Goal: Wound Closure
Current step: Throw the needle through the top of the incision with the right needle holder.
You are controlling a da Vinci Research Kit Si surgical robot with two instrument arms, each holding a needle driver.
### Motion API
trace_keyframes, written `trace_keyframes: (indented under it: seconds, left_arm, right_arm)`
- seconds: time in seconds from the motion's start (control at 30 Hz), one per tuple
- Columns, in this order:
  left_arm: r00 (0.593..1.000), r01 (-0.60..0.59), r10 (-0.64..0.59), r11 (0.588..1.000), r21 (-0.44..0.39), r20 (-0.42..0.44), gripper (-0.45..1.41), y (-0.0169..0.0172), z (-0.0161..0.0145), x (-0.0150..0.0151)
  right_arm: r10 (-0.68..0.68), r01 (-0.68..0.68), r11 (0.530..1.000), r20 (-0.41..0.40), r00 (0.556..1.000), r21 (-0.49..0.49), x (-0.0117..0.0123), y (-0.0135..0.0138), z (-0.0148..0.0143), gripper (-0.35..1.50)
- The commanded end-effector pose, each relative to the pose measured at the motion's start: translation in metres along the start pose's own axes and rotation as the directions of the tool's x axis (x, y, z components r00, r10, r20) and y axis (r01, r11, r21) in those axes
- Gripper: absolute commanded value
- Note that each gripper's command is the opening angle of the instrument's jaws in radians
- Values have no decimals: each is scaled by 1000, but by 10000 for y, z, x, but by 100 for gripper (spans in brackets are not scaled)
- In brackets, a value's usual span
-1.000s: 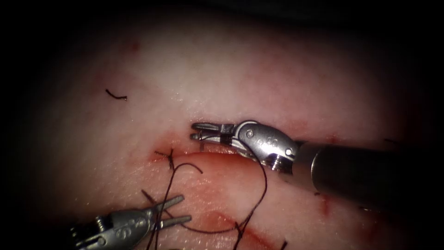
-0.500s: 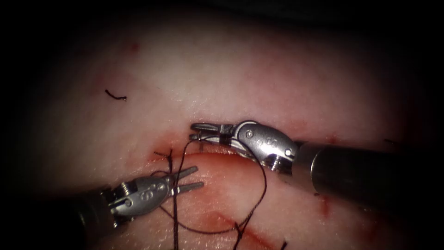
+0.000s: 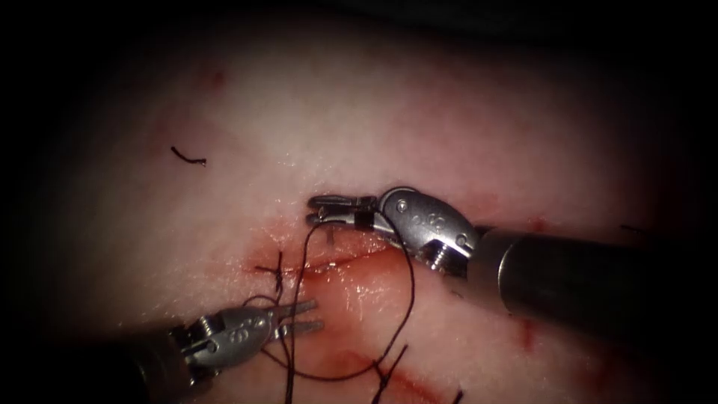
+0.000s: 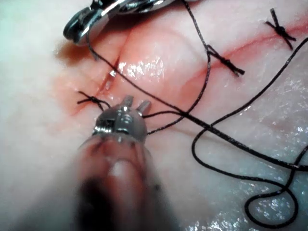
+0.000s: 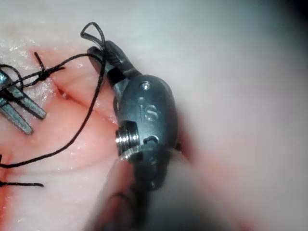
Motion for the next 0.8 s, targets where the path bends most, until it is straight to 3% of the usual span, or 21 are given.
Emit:
trace_keyframes:
  seconds: [0.03, 0.23, 0.57, 0.8]
  left_arm:
    - [1000, 1, -1, 1000, -4, 8, -5, -1, 12, -5]
    - [1000, 13, -13, 1000, -17, 17, -5, 0, 20, -22]
    - [999, 25, -24, 999, -26, 21, -5, 15, 6, -8]
    - [1000, 28, -28, 999, -30, 10, -5, 10, -12, 3]
  right_arm:
    - [28, -28, 1000, -4, 1000, 2, 0, 3, 11, -35]
    - [131, -131, 991, -4, 991, -4, 9, 10, 22, -35]
    - [237, -238, 970, -23, 971, -51, 15, 17, 33, -35]
    - [451, -450, 892, 20, 892, -39, 0, 7, 21, -35]
